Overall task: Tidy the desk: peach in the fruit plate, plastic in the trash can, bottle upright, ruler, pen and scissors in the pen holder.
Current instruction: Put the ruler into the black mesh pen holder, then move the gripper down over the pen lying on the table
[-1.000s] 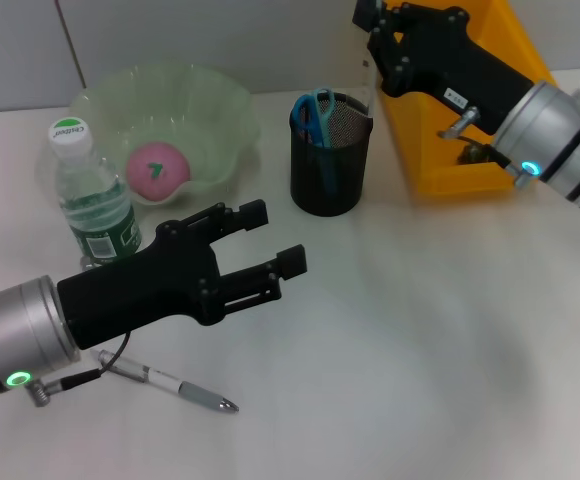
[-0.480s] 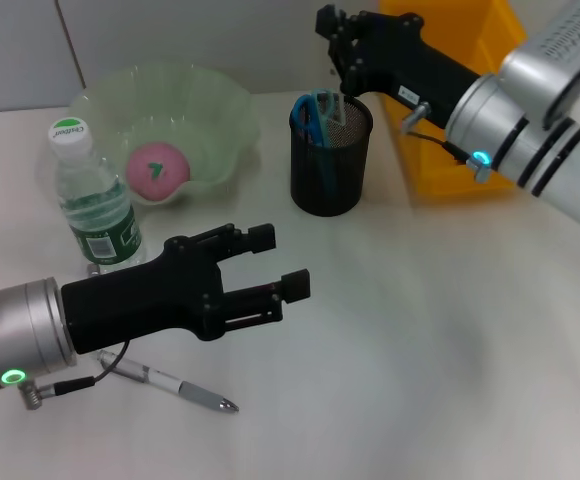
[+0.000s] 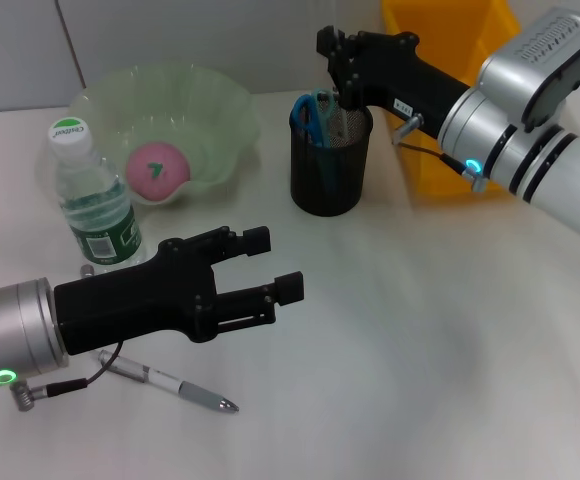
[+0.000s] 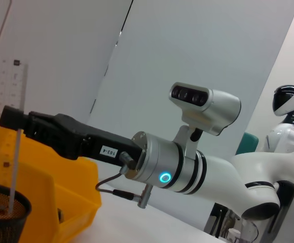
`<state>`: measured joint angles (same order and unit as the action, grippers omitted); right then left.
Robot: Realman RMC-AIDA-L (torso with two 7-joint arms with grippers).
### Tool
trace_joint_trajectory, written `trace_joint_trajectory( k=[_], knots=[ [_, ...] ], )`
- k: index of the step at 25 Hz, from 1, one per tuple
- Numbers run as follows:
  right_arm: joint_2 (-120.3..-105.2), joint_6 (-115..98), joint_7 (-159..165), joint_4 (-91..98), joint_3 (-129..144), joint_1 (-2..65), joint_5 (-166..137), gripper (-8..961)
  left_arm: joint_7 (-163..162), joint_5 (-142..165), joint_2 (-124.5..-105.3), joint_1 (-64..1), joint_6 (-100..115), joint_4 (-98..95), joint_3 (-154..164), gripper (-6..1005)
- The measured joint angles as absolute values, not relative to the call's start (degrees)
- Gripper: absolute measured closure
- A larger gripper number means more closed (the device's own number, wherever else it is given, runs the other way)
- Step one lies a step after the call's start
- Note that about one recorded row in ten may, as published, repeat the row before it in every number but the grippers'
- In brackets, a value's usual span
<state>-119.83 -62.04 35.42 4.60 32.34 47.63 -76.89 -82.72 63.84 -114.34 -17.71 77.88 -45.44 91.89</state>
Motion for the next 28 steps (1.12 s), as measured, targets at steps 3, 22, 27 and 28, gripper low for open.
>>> trace_joint_trajectory(
  k=[3, 22, 27, 28],
  knots=[
    [-119.85, -61.92, 35.41, 4.20, 32.34, 47.59, -76.89, 833, -82.73, 63.88, -114.34, -17.74, 77.91, -45.44, 91.84, 212],
    [-119.86, -59.91, 37.84, 3.01, 32.34, 46.79, -76.90, 806, -83.14, 66.63, -114.68, -17.84, 80.53, -45.52, 89.26, 220],
    [-119.43, -65.36, 44.62, 5.93, 32.76, 44.14, -77.17, 611, -83.14, 66.63, -114.41, -17.84, 81.02, -45.50, 89.17, 222],
    [-119.39, -66.87, 46.79, 7.09, 32.85, 43.22, -77.27, 573, -83.14, 66.65, -114.40, -17.84, 81.07, -45.49, 89.13, 223]
  ],
)
